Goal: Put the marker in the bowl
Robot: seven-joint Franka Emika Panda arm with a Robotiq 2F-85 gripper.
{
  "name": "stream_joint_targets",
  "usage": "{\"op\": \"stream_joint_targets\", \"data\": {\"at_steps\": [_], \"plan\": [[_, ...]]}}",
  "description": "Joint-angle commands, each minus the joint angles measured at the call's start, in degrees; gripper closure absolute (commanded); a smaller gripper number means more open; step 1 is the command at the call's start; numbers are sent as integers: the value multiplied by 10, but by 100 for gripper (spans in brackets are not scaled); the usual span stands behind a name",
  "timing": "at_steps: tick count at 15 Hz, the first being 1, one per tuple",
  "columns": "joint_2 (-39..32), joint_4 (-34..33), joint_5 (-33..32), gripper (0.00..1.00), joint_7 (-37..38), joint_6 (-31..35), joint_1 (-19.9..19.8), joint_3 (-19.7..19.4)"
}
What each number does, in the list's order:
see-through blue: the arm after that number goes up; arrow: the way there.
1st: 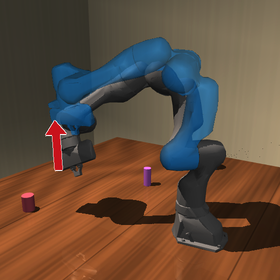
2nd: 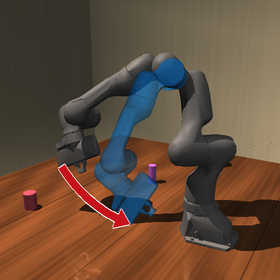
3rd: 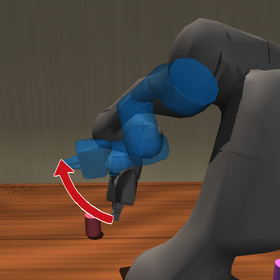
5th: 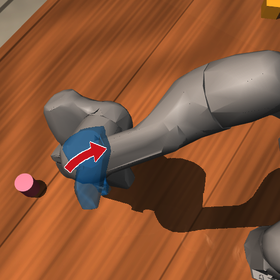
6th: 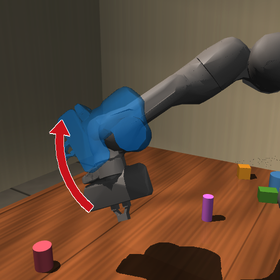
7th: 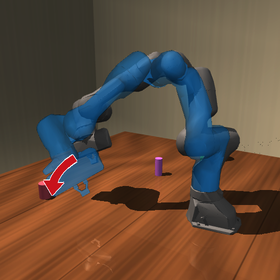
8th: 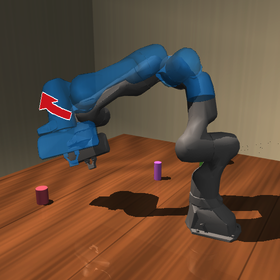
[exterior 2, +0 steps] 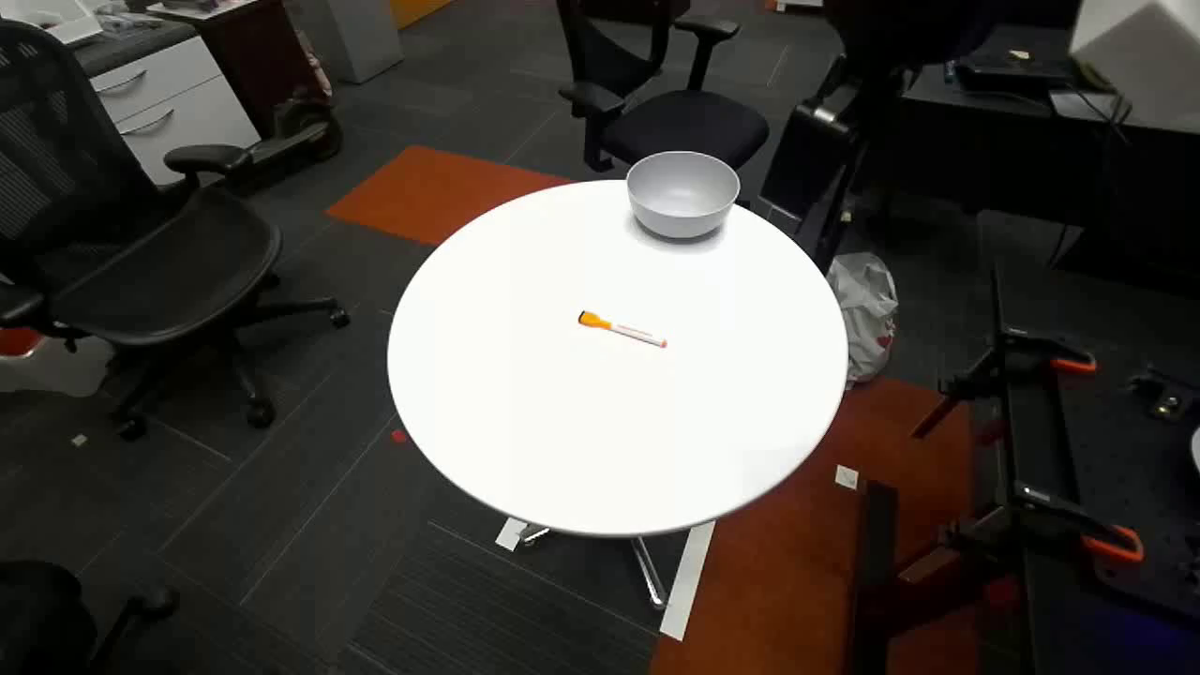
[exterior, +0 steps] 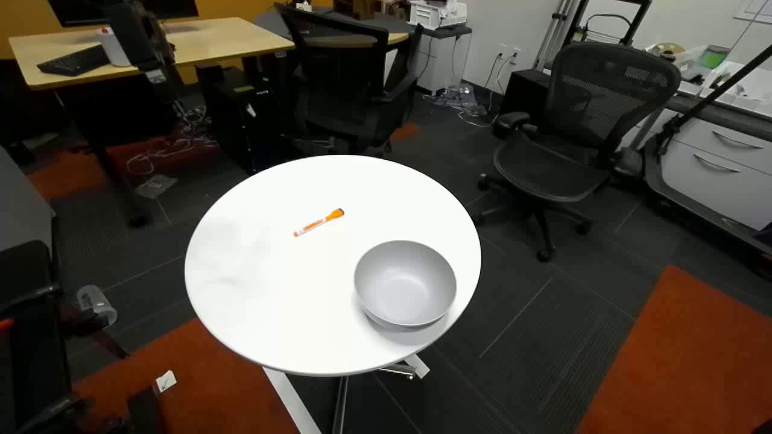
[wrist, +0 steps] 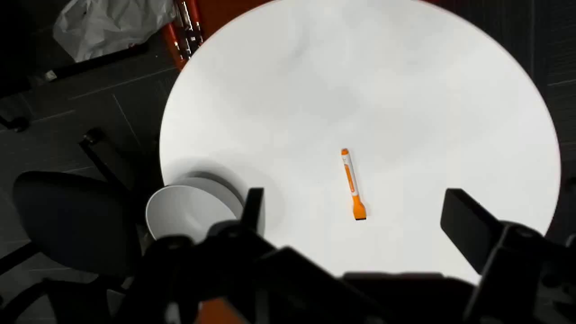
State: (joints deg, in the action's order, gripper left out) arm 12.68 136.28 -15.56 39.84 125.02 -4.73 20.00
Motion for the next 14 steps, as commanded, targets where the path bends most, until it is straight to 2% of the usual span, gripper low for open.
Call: {"op": "stream_joint_targets", "data": {"at_steps": [1, 7, 14], "plan": [[-2, -1, -8, 0, 5, -3, 31, -30], [-8, -6, -14, 0, 0, 1, 32, -34], [-69, -37, -52, 0, -92, 79, 41, -91]]}}
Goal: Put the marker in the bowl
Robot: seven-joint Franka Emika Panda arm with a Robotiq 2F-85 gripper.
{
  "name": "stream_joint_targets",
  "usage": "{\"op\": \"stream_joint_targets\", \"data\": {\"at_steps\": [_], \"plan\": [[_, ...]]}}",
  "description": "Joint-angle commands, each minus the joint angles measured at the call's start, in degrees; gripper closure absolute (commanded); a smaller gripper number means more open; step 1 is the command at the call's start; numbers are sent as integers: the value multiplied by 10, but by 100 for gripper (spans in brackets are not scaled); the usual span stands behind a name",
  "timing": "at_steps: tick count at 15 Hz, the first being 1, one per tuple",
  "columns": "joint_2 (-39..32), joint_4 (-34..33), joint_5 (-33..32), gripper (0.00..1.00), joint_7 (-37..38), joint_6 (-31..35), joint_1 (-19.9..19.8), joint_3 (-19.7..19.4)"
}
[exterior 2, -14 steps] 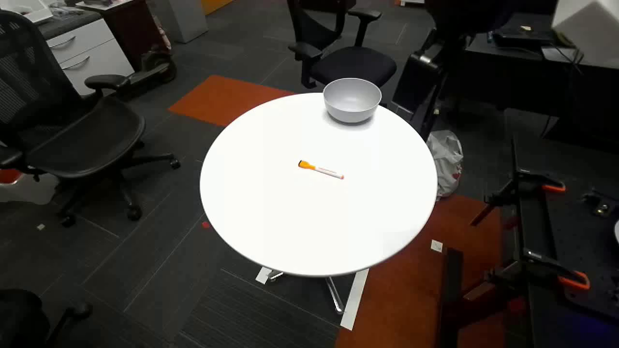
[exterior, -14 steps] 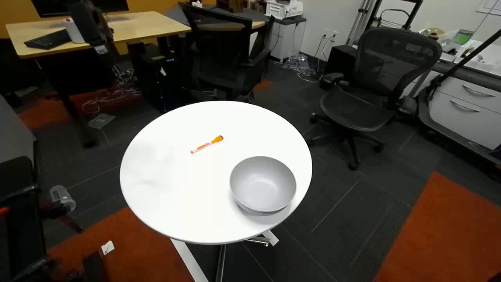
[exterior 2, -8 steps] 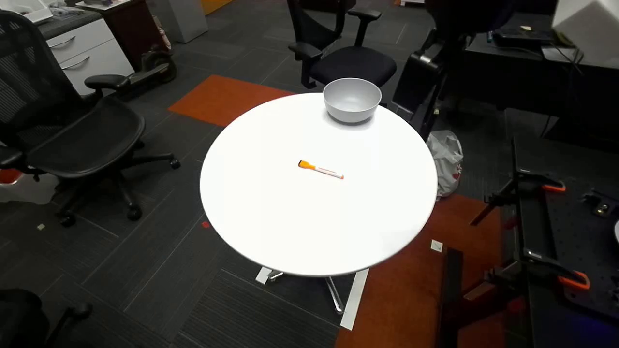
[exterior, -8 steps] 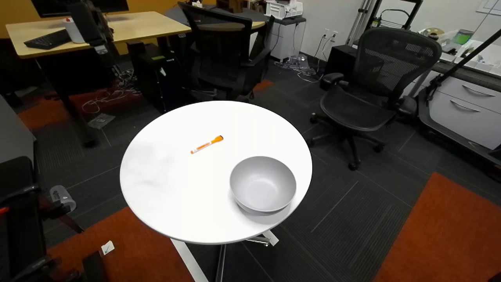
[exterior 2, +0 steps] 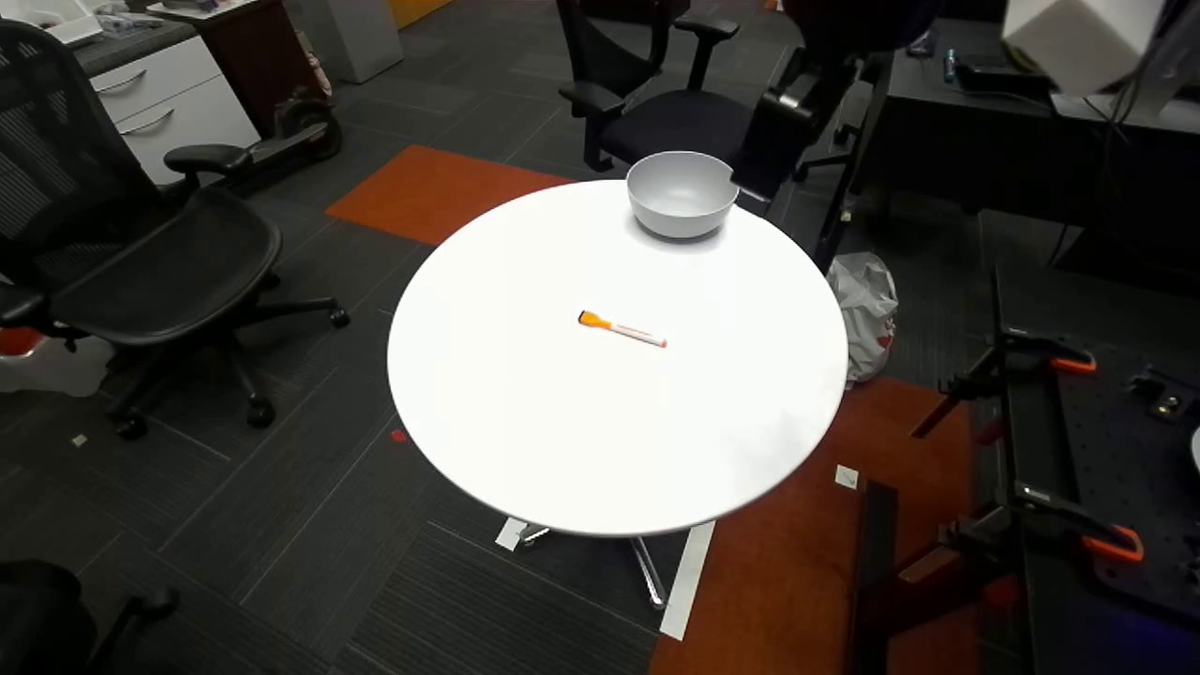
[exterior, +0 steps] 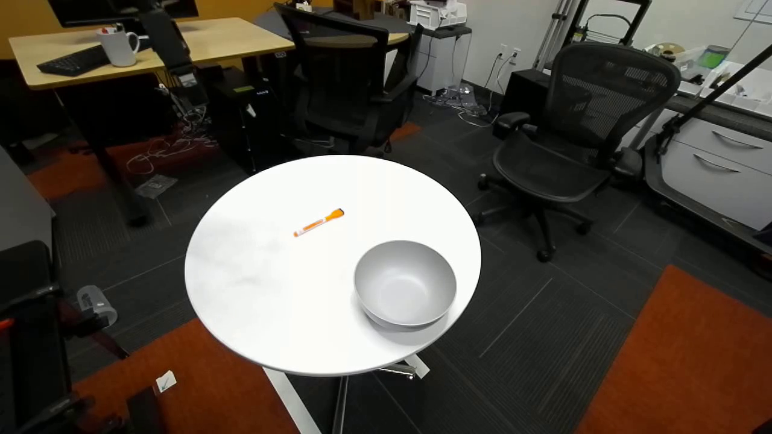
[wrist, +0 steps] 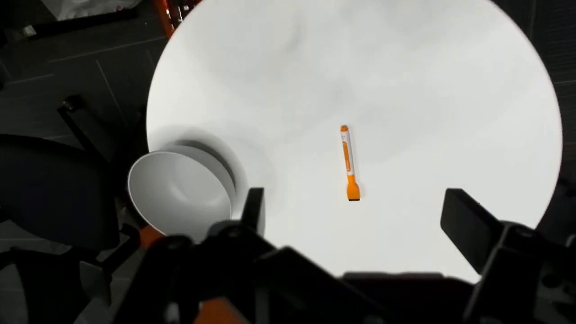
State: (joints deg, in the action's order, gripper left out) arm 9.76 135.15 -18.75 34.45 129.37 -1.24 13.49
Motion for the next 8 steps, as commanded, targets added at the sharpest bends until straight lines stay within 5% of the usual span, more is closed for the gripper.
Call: {"op": "stream_joint_targets", "data": {"at_steps": [1, 8], "plan": [[-55, -34, -19, 0, -62, 46, 8, -34], [-182, -101, -23, 0, -124, 102, 24, -75]]}}
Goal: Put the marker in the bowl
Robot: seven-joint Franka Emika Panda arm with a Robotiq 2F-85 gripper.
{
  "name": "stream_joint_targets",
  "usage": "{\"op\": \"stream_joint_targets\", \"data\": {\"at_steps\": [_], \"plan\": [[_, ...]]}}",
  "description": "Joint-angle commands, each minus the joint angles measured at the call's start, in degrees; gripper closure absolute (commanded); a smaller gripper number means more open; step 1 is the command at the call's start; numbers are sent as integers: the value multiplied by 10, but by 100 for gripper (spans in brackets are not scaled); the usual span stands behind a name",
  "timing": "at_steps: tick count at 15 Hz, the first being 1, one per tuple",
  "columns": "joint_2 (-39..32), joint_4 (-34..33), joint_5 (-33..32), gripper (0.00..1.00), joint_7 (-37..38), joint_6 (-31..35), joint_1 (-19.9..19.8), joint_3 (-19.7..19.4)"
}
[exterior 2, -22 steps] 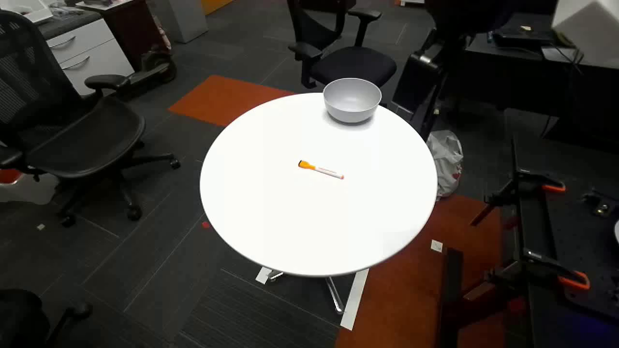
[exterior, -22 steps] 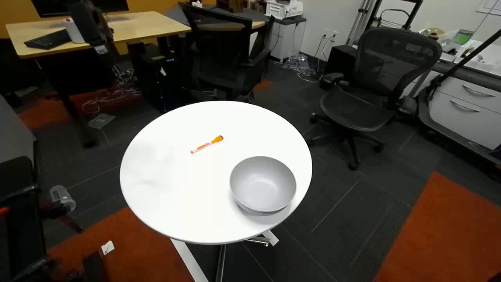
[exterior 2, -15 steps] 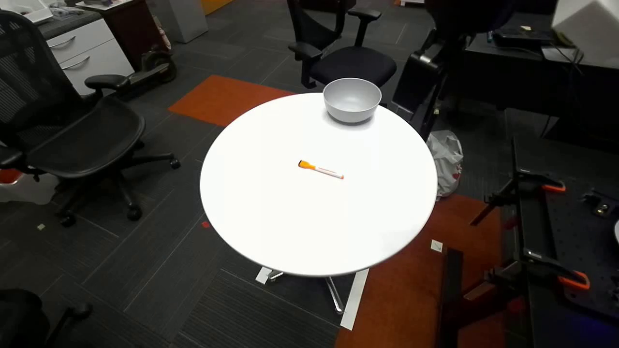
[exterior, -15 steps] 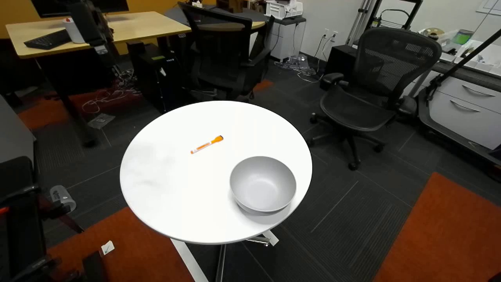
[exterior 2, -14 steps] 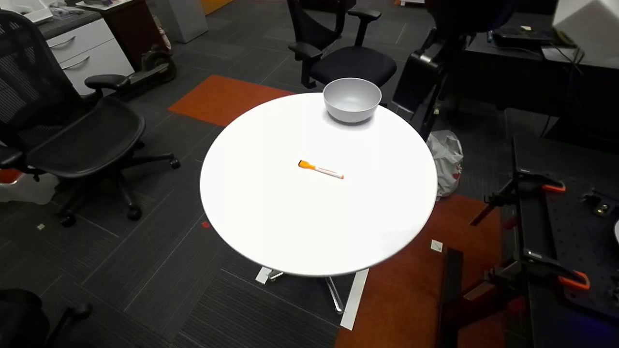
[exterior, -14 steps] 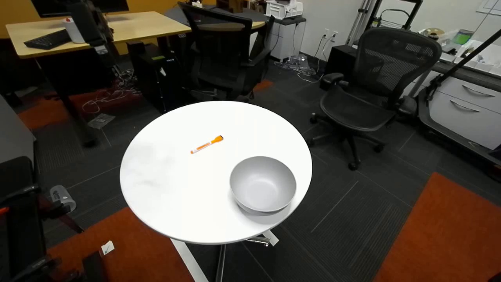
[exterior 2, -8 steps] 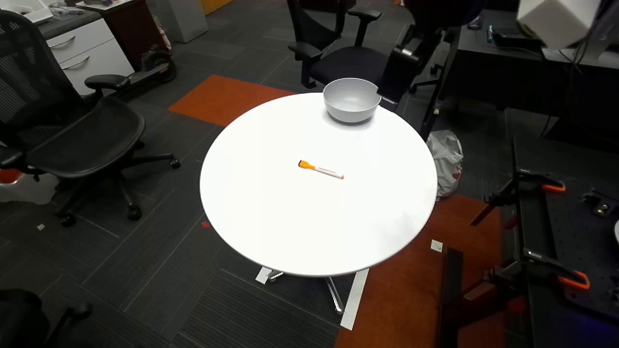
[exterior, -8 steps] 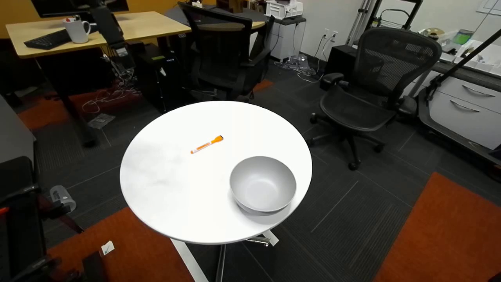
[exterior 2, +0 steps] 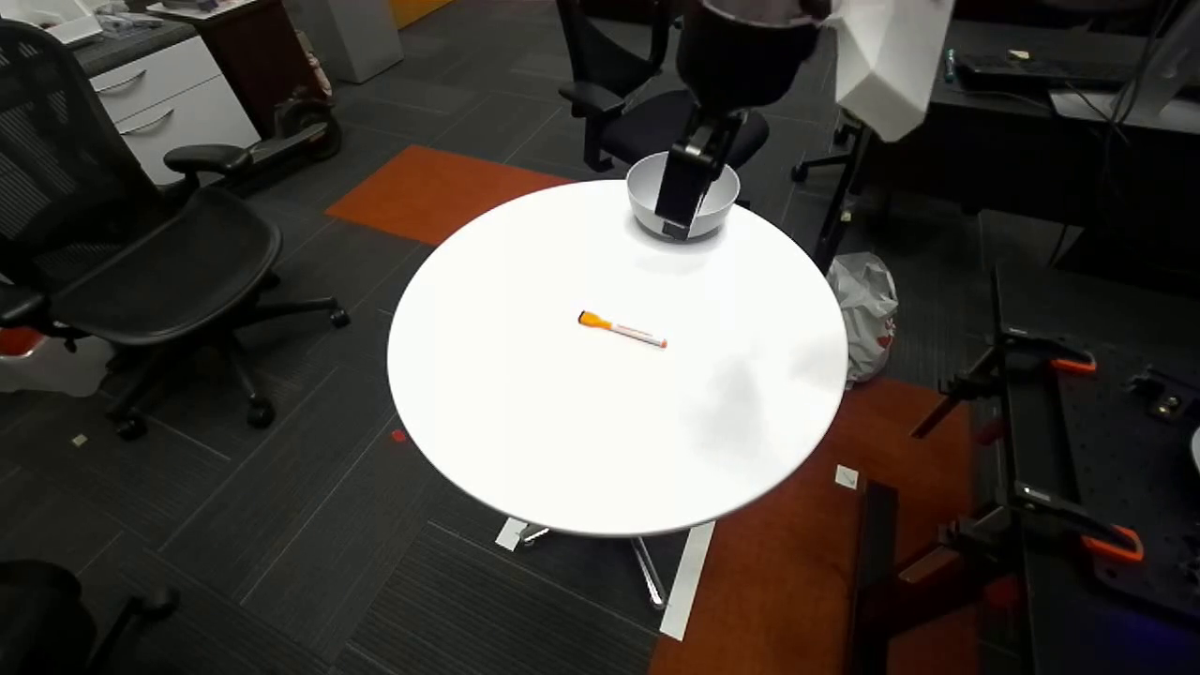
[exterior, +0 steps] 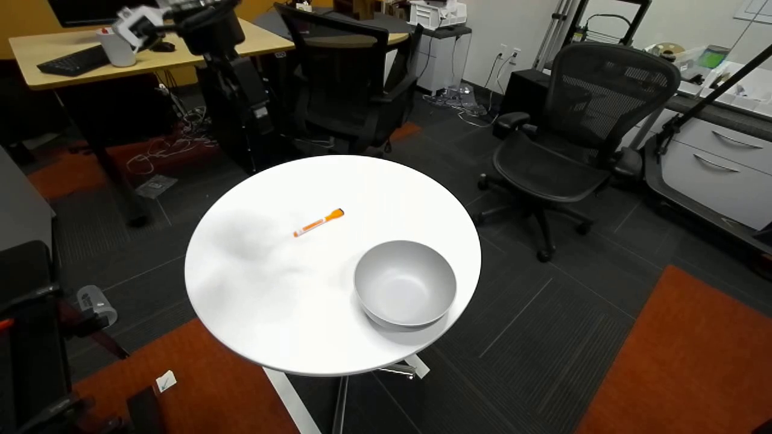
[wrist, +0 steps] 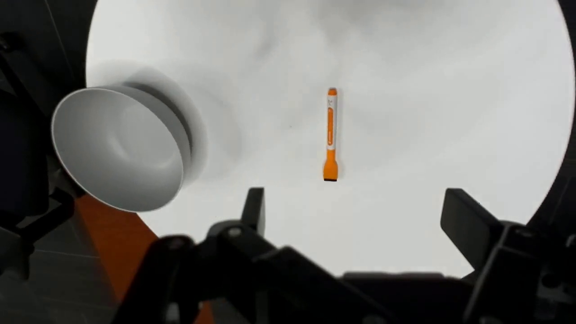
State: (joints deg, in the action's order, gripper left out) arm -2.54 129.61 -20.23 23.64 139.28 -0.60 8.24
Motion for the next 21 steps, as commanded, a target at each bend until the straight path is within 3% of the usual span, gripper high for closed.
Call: {"op": "stream_joint_targets", "data": {"at_steps": [1, 10, 21], "plan": [[-78, -58, -6, 0, -20, 2, 22, -29], [-211, -143, 35, 0, -107, 36, 38, -69], [-331, -220, 95, 0, -119, 55, 46, -80]]}}
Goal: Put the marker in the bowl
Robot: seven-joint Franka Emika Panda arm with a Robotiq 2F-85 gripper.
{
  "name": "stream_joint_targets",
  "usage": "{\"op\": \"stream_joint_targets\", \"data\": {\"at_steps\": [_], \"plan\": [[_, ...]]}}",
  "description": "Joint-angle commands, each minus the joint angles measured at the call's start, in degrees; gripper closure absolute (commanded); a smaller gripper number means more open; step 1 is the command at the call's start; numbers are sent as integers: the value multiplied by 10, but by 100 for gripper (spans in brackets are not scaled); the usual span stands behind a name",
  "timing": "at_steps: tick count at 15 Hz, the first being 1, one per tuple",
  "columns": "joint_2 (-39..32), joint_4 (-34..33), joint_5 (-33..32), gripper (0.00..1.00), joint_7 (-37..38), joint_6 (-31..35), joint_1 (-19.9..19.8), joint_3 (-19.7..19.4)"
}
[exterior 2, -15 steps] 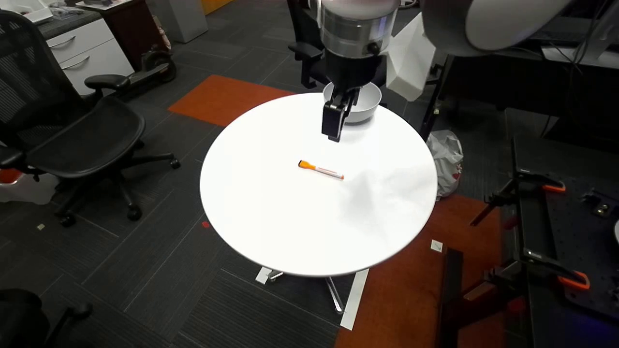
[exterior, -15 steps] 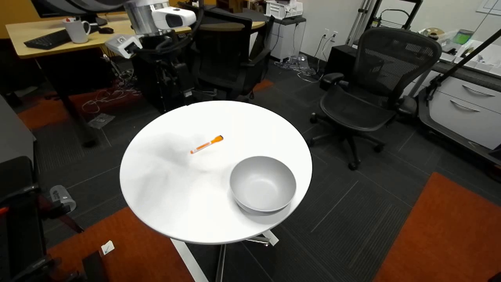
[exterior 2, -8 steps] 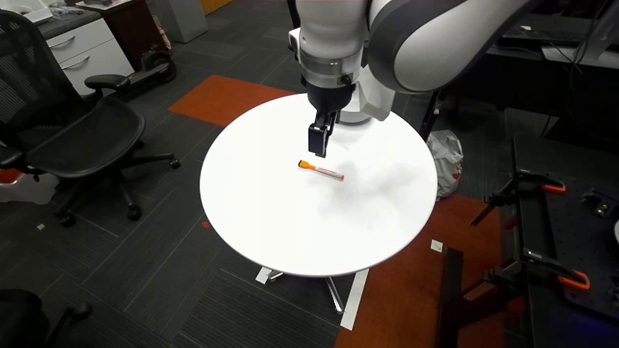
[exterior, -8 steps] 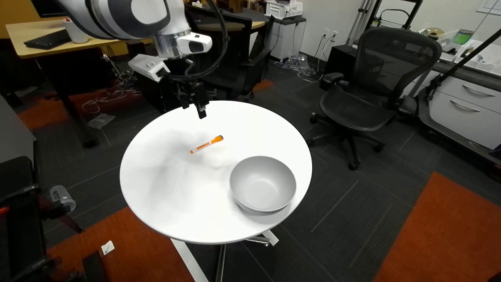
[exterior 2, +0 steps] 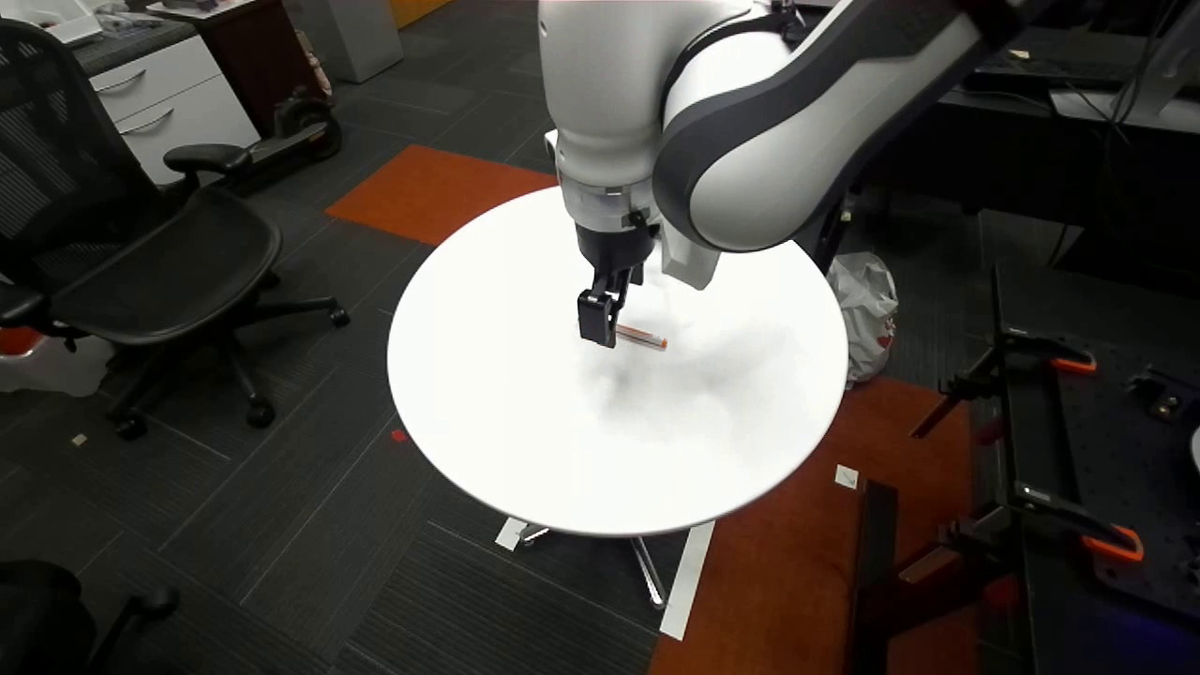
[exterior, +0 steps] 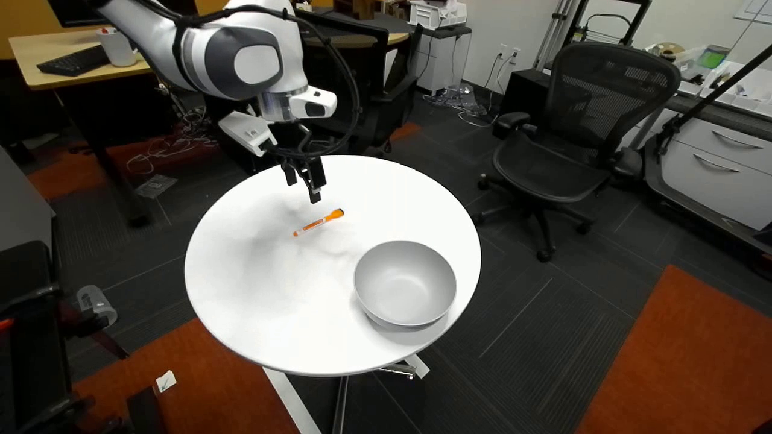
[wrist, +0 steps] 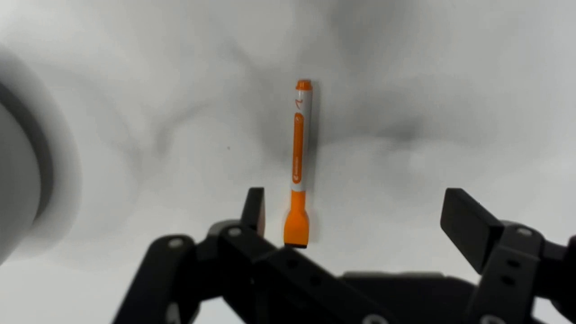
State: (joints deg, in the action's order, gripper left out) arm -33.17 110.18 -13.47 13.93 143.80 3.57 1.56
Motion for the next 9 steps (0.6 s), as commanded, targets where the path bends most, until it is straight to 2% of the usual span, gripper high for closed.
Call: {"op": "stream_joint_targets", "data": {"at_steps": [1, 9], "plan": [[-29, -29, 33, 0, -23, 11, 1, -15], [-52, -60, 72, 0, -56, 6, -19, -25]]}}
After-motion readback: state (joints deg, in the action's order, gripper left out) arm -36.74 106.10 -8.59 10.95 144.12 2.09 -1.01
